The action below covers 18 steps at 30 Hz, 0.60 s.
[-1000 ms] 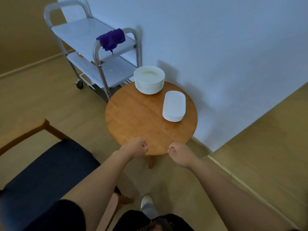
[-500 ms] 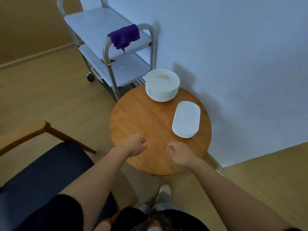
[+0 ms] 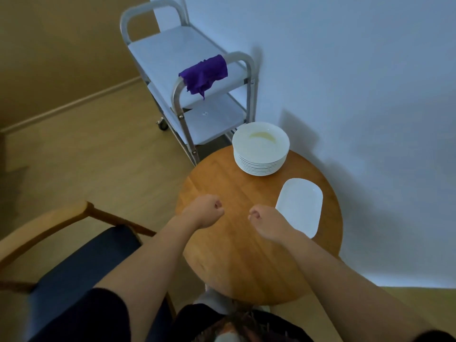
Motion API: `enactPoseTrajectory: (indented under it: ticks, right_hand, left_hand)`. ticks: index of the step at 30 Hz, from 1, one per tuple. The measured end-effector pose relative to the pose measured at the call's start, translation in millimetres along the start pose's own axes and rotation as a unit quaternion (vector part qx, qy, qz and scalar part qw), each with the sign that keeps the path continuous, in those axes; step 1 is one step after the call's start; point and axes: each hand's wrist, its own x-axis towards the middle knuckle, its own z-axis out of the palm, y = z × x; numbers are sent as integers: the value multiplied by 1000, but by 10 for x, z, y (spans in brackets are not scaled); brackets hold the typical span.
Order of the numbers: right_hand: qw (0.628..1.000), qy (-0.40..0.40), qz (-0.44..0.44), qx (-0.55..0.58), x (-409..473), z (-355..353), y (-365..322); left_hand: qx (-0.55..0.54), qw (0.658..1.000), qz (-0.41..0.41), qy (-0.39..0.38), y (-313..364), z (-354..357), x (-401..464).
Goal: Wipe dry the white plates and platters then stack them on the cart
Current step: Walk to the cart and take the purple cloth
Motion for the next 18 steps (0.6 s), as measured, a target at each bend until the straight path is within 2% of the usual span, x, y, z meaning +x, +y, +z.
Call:
enactPoseTrajectory:
  ticks: [7, 11, 18]
  right_hand:
    - [999, 24, 40, 18, 579, -169, -50]
    - [995, 45, 85, 27, 1022, -203, -239]
    - [985, 43, 129, 105, 1872, -106, -1047]
  left_hand:
    - [-15, 999, 17, 29, -174, -411, 664]
    - [-80, 994, 4, 71, -458, -841, 1241]
    - [-214, 973, -21, 83, -873, -1683, 2283]
